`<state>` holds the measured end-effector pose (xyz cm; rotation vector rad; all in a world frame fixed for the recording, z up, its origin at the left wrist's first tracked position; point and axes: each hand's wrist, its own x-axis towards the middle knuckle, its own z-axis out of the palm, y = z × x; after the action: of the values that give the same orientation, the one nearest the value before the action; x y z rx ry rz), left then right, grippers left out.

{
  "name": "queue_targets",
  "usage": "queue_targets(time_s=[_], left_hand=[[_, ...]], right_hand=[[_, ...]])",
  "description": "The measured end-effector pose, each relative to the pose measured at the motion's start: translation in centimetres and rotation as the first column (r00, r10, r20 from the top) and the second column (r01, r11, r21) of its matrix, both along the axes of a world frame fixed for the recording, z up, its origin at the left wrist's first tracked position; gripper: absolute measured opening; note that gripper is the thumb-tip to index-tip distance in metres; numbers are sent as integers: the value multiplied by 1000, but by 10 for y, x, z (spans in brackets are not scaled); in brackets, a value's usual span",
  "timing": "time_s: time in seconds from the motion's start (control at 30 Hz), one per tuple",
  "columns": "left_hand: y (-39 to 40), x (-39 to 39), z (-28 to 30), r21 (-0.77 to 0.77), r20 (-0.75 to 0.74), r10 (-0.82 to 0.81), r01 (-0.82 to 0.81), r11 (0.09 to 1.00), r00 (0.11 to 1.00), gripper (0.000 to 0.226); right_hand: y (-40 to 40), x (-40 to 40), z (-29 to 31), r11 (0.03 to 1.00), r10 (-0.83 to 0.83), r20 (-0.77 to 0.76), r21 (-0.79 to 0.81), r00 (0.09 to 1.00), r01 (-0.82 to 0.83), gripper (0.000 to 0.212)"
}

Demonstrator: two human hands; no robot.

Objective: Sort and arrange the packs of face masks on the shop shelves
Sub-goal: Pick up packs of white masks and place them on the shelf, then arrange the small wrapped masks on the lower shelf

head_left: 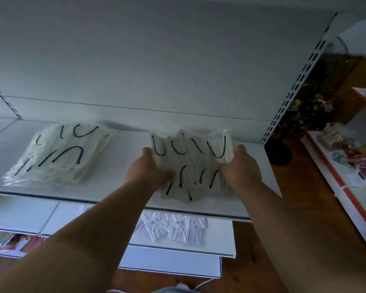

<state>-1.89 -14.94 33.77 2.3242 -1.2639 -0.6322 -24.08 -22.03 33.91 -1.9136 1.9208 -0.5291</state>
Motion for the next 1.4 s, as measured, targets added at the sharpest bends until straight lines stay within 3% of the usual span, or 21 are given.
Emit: queue_targets(time_s=[0.1, 0.17, 0.37, 0.6, 0.83, 0.97, 1.23, 1.4], left_hand=[[6, -5, -1, 6, 253, -42, 42, 999, 966, 103], [13, -6, -4, -64, 379, -66, 98, 993, 923, 93], [51, -5, -5, -226, 328, -231, 313, 923, 916, 55], [145, 67, -14, -375, 347, -237, 366, 852, 908, 41], [290, 201, -31, -306, 380, -126, 254, 918, 916, 36], [343, 237, -49, -214, 342, -118, 200, 956, 932, 37], [341, 244, -112, -85, 259, -138, 165, 983, 956, 38], [325, 250, -164, 9, 99, -223, 223, 975, 970, 38]], right_hand=[[10, 4, 2, 992, -36, -213, -122, 976, 9, 62], [19, 8, 2, 980, -12, -261, -192, 965, -40, 64], [60, 36, 5, 947, 130, -118, -279, 984, -159, 39], [129, 118, 11, 884, 249, 19, -414, 968, -219, 20], [240, 267, -12, 862, 441, 185, -360, 878, -357, 14], [283, 305, -32, 827, 539, 182, -304, 823, -474, 9], [289, 302, -109, 851, 525, 158, -106, 836, -514, 4], [288, 307, -161, 893, 431, 153, 67, 889, -445, 11]])
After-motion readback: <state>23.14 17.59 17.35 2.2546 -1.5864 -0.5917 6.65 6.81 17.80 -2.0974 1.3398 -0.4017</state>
